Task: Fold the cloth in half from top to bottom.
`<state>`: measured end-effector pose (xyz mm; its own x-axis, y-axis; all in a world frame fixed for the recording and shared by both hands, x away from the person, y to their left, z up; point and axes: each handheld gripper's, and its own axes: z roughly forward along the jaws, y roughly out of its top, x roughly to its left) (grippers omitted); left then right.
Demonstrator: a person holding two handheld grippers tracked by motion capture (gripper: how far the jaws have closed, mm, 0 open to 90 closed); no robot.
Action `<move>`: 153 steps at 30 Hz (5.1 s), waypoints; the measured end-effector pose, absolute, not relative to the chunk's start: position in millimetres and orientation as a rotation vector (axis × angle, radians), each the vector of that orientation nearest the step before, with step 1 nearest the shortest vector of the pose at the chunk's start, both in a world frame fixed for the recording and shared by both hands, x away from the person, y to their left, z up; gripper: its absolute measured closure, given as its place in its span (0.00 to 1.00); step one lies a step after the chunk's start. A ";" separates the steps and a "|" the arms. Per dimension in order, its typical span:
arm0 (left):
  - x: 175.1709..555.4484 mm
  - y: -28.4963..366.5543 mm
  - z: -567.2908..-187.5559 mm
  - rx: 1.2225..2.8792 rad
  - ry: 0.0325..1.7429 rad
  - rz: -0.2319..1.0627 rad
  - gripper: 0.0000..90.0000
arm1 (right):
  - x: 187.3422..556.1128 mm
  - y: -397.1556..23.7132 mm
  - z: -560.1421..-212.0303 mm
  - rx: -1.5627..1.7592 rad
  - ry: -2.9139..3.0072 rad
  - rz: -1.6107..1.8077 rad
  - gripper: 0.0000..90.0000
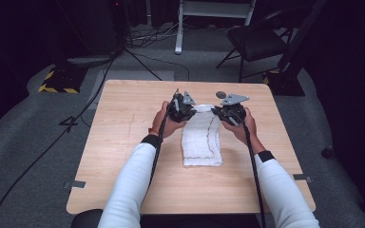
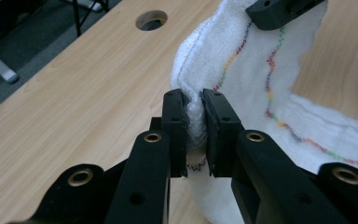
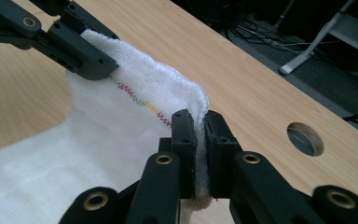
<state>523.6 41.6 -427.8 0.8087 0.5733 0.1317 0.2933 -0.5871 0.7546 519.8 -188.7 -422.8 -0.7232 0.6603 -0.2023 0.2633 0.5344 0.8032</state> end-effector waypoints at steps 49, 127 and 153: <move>415.6 57.8 -460.2 2.408 0.312 0.336 0.86 | 420.2 -206.1 -456.6 0.478 2.577 1.127 0.93; 364.3 103.3 -493.3 2.390 0.573 0.220 0.23 | 371.9 -242.9 -474.8 0.586 2.541 1.110 0.45; 374.4 156.2 -497.1 2.347 0.737 0.273 0.18 | 425.5 -169.0 -496.5 0.684 2.535 1.054 0.40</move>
<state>374.4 156.2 -497.1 0.8197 0.5728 0.0028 0.4363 -0.6275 0.6449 425.5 -169.0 -496.5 -0.8374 0.5374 -0.0998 0.3082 0.6150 0.7258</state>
